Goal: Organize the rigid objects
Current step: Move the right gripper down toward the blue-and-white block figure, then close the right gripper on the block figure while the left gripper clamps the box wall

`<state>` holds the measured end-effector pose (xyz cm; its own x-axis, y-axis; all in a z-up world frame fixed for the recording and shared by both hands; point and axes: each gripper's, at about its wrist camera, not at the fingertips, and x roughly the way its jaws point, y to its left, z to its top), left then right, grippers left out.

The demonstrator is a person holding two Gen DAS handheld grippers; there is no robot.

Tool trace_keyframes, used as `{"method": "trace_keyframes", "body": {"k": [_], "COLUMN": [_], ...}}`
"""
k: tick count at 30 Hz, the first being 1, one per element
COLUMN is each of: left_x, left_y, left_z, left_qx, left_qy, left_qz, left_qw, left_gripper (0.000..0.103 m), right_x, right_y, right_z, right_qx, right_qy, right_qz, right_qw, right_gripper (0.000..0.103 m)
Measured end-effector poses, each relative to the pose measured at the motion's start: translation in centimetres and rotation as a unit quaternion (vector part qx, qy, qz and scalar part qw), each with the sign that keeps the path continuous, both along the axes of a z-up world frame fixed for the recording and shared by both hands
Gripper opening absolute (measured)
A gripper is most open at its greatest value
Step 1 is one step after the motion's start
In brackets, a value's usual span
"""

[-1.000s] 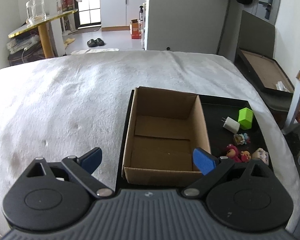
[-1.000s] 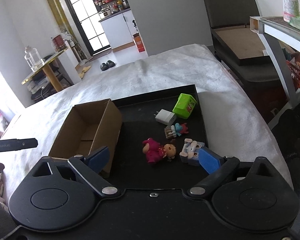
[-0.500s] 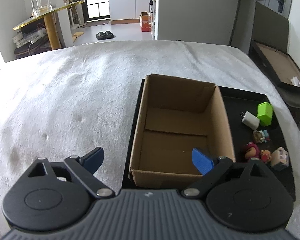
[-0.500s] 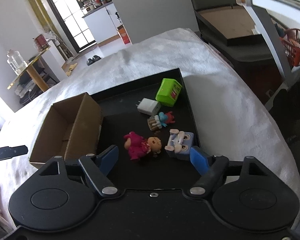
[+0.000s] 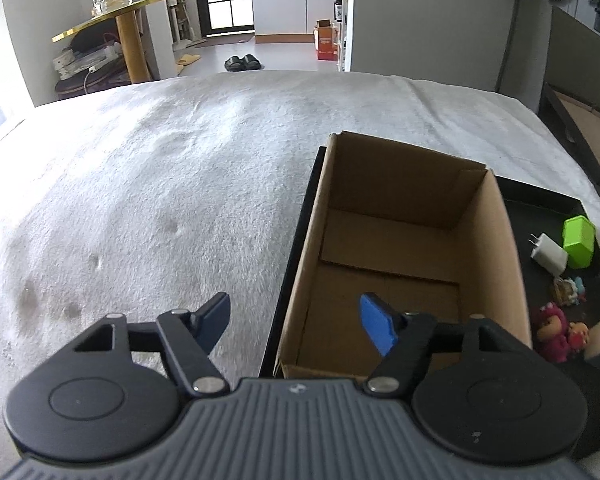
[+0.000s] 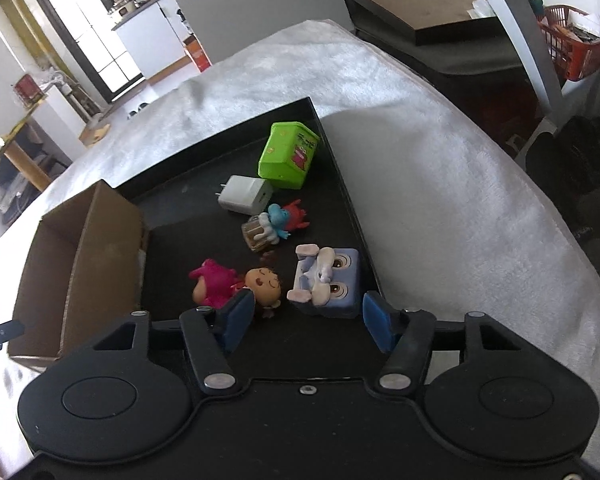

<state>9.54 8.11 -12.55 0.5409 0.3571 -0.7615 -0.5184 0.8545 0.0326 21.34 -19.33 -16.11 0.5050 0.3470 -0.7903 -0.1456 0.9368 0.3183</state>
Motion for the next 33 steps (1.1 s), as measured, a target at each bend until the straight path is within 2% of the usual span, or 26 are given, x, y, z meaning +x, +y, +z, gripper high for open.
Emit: {"method": "trace_keyframes", "body": {"k": [6,11,17,20,23,33], "left_x": [1.1,1.9,2.3,2.1,1.5,1.1], "left_y": [0.0,-0.5,-0.9,-0.9,-1.0,-1.4], "left_z": [-1.1,-1.7,-2.1,-2.4,-2.2,-2.2], "left_qx": [0.016,0.033,0.048,0.043,0.047,0.047], "left_qy": [0.007,0.017,0.018,0.025,0.019,0.002], "left_qz": [0.013,0.010,0.011,0.016,0.022,0.009], "left_qw": [0.9998,0.9993,0.9986,0.9986,0.9985,0.9989], "left_gripper": [0.055,0.051,0.035,0.026,0.018,0.014], "right_x": [1.0,1.6,2.0,2.2,2.1,1.3], "right_y": [0.9,1.7,2.5,2.8,2.5,1.4], "right_z": [-1.3,-2.2,-3.3,-3.9,-3.7,-1.9], "right_qx": [-0.023,-0.050,-0.071,-0.082,-0.077,-0.045], "right_qy": [0.007,0.006,0.007,0.005,-0.002,-0.023], "right_qz": [-0.008,-0.008,-0.003,-0.002,-0.003,-0.017], "right_qw": [1.000,0.999,0.997,0.997,0.997,0.999], "right_gripper": [0.060,0.058,0.057,0.047,0.045,0.044]}}
